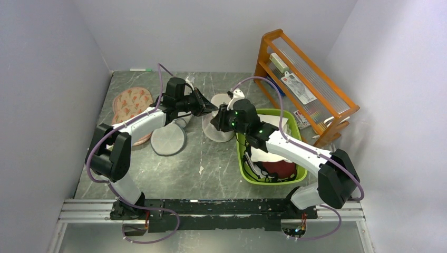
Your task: Unzip the laundry bag and remove the bra
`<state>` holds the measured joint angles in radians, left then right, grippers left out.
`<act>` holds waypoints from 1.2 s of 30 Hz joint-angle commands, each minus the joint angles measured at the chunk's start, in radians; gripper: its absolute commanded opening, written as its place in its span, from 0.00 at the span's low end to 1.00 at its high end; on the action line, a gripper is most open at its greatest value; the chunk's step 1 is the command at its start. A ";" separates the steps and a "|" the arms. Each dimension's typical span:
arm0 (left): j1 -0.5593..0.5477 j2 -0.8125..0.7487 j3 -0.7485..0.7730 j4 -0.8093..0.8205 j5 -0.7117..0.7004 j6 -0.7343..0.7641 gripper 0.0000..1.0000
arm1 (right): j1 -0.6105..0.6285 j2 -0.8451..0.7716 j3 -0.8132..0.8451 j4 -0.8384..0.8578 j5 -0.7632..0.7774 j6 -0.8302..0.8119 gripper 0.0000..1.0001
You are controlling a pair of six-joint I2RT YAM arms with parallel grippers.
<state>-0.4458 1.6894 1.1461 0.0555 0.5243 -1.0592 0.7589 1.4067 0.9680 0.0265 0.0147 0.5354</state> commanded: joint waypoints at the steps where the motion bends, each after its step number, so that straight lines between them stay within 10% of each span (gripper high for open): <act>1: 0.007 -0.012 0.013 0.019 0.014 -0.002 0.07 | 0.001 -0.018 -0.027 0.057 -0.034 0.030 0.26; 15: 0.007 -0.017 -0.003 0.049 0.030 -0.025 0.07 | -0.001 0.049 -0.008 0.093 0.083 0.043 0.34; 36: 0.008 -0.028 0.016 0.013 0.006 0.004 0.07 | -0.001 0.026 -0.023 0.052 0.161 0.027 0.00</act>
<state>-0.4400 1.6894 1.1461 0.0677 0.5194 -1.0729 0.7612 1.4616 0.9482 0.1036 0.1162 0.5823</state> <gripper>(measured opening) 0.170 0.023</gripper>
